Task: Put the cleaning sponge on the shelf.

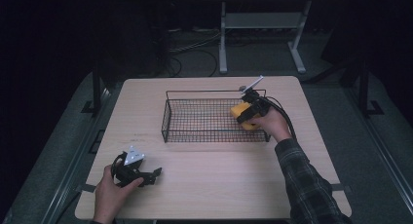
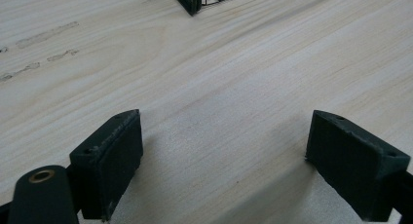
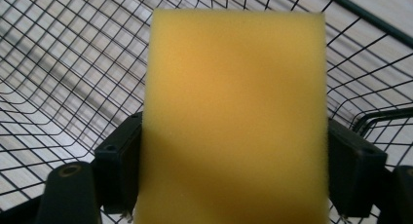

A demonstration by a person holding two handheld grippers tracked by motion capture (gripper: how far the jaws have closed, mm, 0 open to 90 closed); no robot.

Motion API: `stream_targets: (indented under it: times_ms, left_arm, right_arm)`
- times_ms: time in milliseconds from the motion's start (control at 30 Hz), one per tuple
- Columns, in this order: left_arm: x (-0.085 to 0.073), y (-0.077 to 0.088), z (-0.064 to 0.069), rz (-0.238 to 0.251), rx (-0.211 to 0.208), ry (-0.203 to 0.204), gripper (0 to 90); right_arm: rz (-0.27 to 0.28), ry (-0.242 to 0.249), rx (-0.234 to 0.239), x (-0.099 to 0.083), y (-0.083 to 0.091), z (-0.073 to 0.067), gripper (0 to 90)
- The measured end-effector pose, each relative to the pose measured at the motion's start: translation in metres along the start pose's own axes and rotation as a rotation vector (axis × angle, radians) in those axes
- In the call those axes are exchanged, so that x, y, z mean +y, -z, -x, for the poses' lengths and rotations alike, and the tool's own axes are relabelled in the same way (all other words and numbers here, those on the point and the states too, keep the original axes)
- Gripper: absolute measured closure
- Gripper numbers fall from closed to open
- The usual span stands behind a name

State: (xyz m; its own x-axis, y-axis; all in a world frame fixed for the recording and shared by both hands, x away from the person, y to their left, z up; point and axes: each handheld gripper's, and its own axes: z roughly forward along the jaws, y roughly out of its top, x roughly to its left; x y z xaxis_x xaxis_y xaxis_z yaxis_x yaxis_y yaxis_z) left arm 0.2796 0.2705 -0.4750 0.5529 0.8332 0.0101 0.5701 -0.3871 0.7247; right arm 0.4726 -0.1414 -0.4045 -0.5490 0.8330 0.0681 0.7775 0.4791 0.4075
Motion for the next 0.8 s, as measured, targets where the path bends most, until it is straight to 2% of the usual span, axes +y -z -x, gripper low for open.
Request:
stream_targets:
  times_ms: [333,800]
  left_arm:
    - [0.0,0.0,0.0,-0.001,0.0,-0.001,12.6]
    - [0.0,0.0,0.0,-0.001,0.0,-0.001,12.6]
  right_arm:
    - [-0.018,-0.006,0.01,-0.002,-0.005,0.001,18.8]
    - [0.007,-0.001,0.011,-0.003,0.006,0.001,17.7]
